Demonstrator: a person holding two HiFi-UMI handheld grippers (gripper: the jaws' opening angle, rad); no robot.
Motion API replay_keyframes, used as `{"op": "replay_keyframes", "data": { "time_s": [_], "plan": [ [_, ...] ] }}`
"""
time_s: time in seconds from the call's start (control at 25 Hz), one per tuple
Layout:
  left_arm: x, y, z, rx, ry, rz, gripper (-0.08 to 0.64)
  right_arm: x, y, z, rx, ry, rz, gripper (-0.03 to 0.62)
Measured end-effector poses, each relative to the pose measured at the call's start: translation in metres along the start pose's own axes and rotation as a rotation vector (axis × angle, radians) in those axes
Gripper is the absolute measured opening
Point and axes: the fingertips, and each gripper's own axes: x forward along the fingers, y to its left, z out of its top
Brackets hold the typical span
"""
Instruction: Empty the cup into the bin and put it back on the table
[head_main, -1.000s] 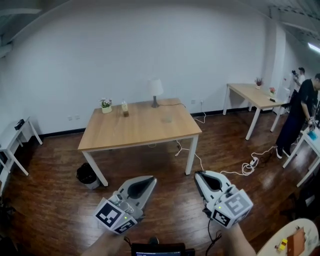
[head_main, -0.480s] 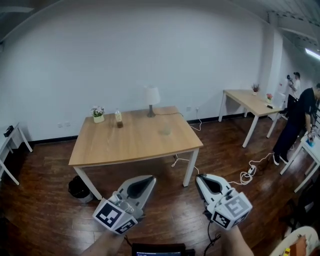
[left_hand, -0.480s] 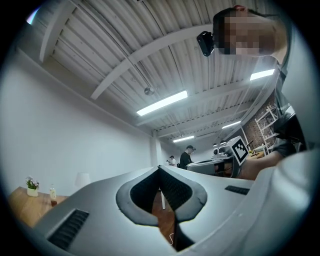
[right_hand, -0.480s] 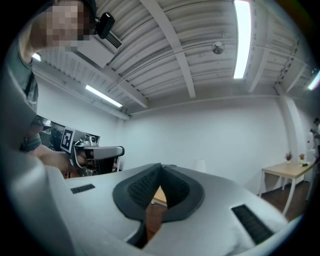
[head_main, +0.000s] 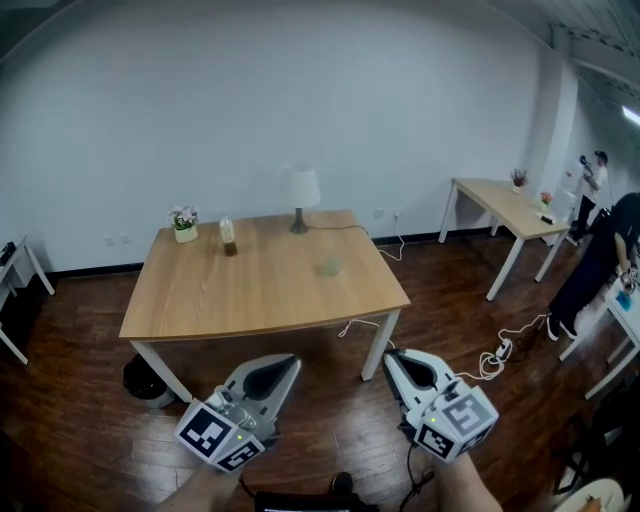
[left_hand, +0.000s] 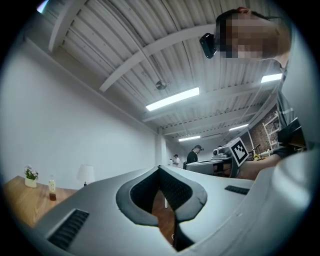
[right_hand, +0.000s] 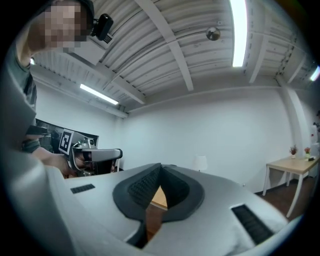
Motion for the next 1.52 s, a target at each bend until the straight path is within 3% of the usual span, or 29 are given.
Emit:
{"op": "replay_keyframes", "data": {
  "time_s": [0.48, 0.8, 1.12, 1.52],
  "plan": [
    [0.105, 0.061, -0.03, 0.053, 0.021, 0.077, 0.0, 0.067, -0.114, -0.002, -0.004, -0.019, 0.095, 0.0],
    [0.148, 0.089, -0.048, 0.05, 0.043, 0.091, 0.0, 0.103, -0.156, -0.009, 0.015, -0.015, 0.129, 0.0],
    [0.184, 0.145, -0.066, 0.032, 0.047, 0.057, 0.0, 0.161, -0.189, -0.011, 0.017, -0.023, 0.115, 0.0],
    [0.22, 0.247, -0.078, 0.031, 0.026, 0.013, 0.0, 0.261, -0.225, -0.016, 0.01, -0.003, 0.066, 0.0]
  ]
}}
